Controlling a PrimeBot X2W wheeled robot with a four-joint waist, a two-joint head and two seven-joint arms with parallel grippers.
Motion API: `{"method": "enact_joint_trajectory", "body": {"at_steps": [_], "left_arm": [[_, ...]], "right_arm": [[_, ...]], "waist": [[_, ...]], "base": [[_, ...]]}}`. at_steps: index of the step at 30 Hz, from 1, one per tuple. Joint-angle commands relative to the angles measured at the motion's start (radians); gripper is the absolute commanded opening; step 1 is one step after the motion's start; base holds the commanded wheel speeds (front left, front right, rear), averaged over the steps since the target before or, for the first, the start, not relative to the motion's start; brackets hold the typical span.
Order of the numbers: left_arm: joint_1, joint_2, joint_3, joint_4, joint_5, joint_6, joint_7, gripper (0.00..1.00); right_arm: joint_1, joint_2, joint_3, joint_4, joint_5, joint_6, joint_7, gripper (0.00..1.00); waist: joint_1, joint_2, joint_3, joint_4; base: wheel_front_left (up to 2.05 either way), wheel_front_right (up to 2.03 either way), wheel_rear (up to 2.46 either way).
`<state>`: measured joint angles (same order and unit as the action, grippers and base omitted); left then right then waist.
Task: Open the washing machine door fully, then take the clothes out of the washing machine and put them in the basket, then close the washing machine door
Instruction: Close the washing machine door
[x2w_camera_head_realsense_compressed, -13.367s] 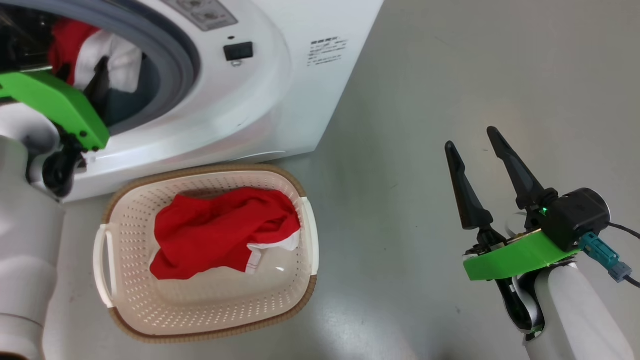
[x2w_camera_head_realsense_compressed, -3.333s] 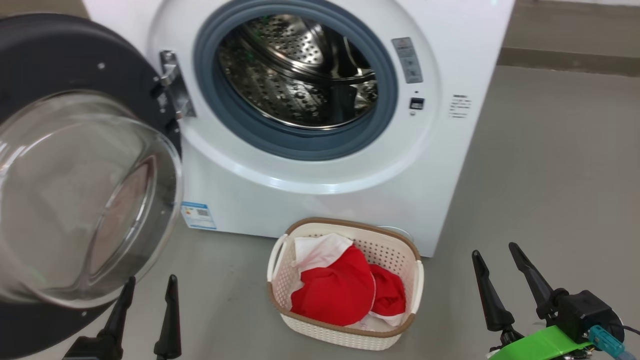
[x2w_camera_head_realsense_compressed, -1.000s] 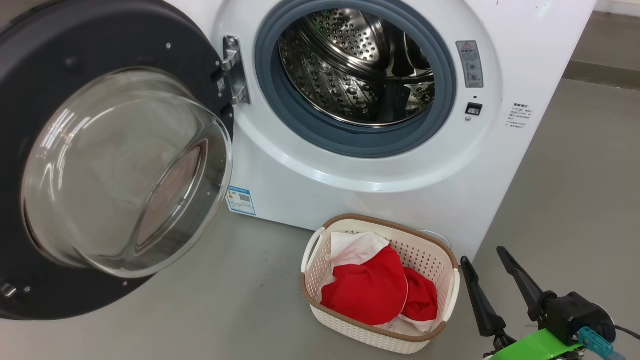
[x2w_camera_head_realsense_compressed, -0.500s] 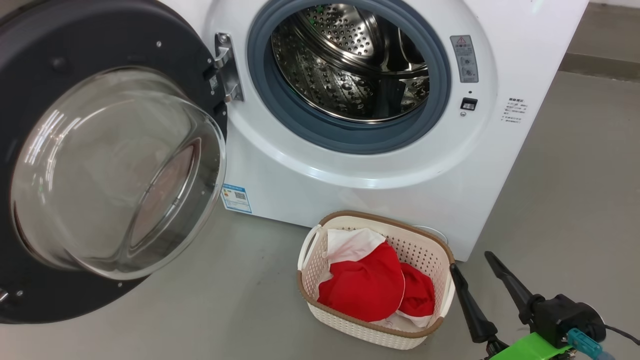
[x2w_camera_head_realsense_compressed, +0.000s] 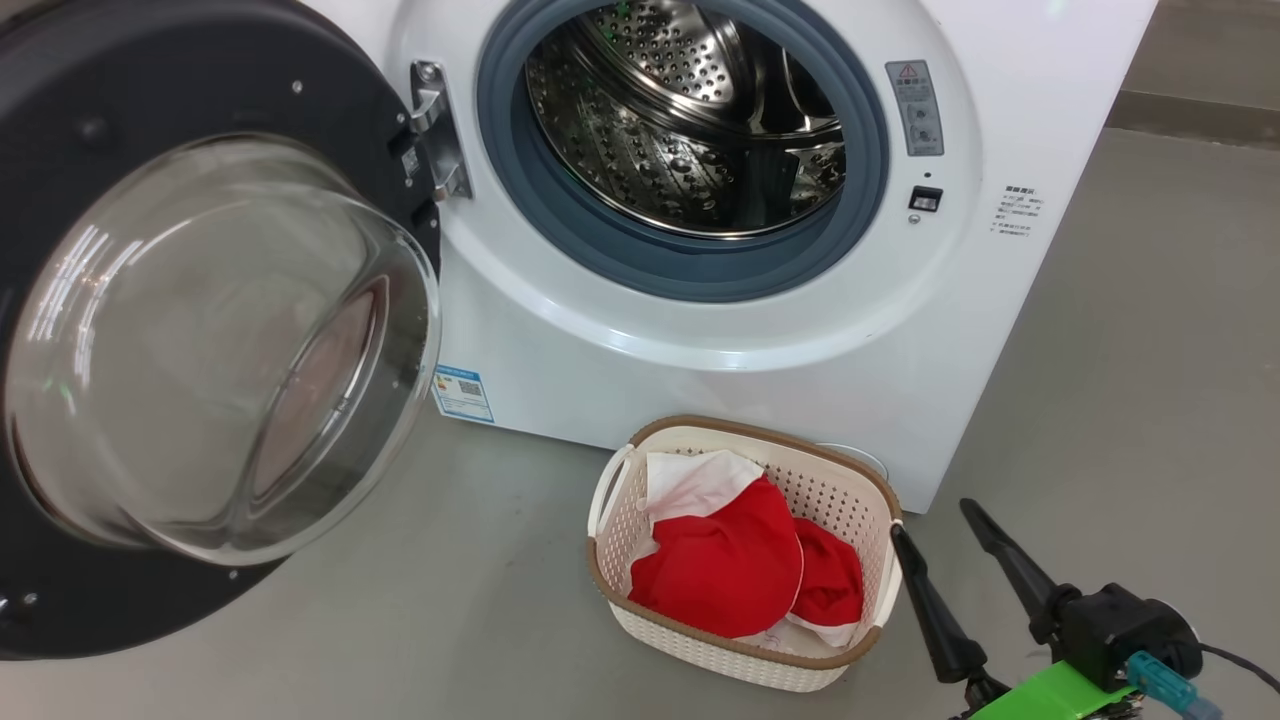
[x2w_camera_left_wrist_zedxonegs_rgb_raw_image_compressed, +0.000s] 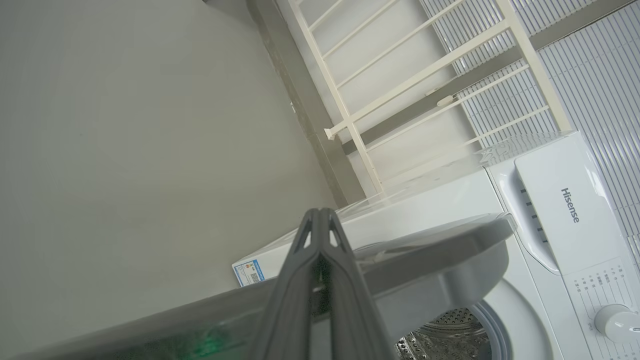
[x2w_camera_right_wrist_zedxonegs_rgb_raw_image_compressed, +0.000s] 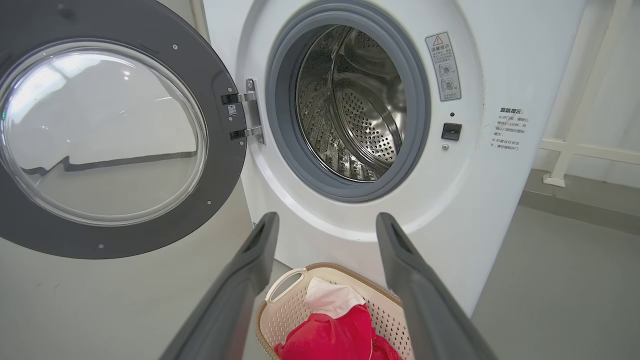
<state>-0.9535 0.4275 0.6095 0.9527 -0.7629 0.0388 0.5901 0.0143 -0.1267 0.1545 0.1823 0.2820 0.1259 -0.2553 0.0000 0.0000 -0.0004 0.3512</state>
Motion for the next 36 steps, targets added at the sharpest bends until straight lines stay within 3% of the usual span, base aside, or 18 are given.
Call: {"method": "enact_joint_trajectory", "body": {"at_steps": [1,12,24,36], "left_arm": [[-0.005,0.045,-0.006,-0.019,-0.020,-0.029,0.048,0.00],[0.048,0.004,-0.029,-0.077,-0.059,-0.096,0.175,0.00],[0.161,-0.127,-0.026,-0.283,-0.139,-0.127,0.266,0.00],[0.330,-0.310,-0.029,-0.665,-0.221,-0.062,0.381,0.00]], "right_arm": [[-0.031,-0.012,0.034,-0.019,0.000,0.005,-0.006,1.00],[-0.027,-0.007,0.075,-0.010,-0.005,0.005,-0.006,1.00],[-0.016,-0.005,0.095,-0.006,-0.008,0.005,-0.006,1.00],[-0.019,0.001,0.089,-0.012,-0.011,0.005,-0.006,1.00]], "waist": [[0.0000,0.0000,-0.001,0.004],[0.0000,0.0000,-0.009,0.024],[0.0000,0.0000,-0.024,0.051],[0.0000,0.0000,-0.008,0.046]], "base": [[0.00,0.00,0.00],[0.00,0.00,0.00],[0.00,0.00,0.00],[0.00,0.00,0.00]]}}
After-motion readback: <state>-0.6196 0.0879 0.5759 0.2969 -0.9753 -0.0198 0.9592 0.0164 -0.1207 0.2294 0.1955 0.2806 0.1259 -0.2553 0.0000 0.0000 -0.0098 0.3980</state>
